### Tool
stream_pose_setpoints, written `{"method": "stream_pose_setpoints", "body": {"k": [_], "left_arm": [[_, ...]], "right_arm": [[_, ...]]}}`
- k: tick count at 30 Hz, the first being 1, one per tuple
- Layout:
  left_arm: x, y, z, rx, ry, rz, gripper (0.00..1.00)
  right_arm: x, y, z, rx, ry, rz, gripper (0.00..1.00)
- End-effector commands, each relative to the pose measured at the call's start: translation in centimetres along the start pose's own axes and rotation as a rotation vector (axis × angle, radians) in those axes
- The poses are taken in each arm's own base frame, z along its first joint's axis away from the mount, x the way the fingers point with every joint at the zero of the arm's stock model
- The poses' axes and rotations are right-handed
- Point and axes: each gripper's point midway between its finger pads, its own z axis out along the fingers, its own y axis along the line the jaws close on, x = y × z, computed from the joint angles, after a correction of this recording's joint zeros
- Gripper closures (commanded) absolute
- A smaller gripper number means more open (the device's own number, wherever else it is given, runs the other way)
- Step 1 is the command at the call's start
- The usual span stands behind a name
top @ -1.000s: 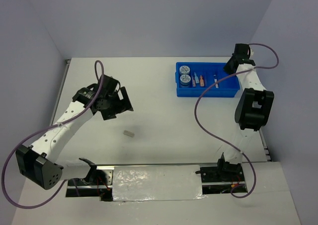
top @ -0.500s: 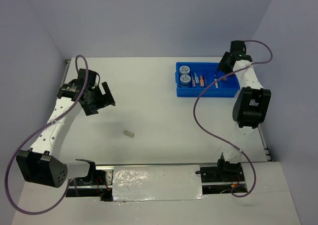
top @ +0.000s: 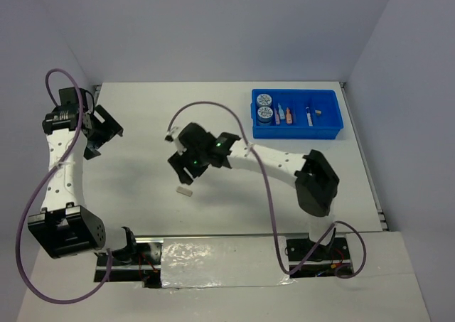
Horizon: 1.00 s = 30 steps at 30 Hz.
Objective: Sort the stationery into containers
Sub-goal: Pick up the stationery from the center of the board.
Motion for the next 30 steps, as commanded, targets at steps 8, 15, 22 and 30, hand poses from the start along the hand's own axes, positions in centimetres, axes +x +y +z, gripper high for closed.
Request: {"method": "stream_pose_setpoints", "body": {"k": [8,15,22,30], "left_arm": [[2.7,-0.3,-1.3,0.113,0.023,0.027,0.01],[3.5,0.3,-1.9,0.118,0.007,0.024,0.01],[3.8,0.5,-1.8,0.117,0.007,0.031,0.01],[5.3,-1.9,-0.9,0.247,0.094,0.102,0.01]], "right_arm": [[5.1,1.9,7.2,0.090,0.179,-0.121,0.32],[6.7,1.8,10.7,0.076,0.244,-0.140,0.39],[8.6,2.1,12.1,0.088,0.291,-0.149,0.66],[0.0,-11.3,1.3,0.296,-0.019,0.240,0.89]]}}
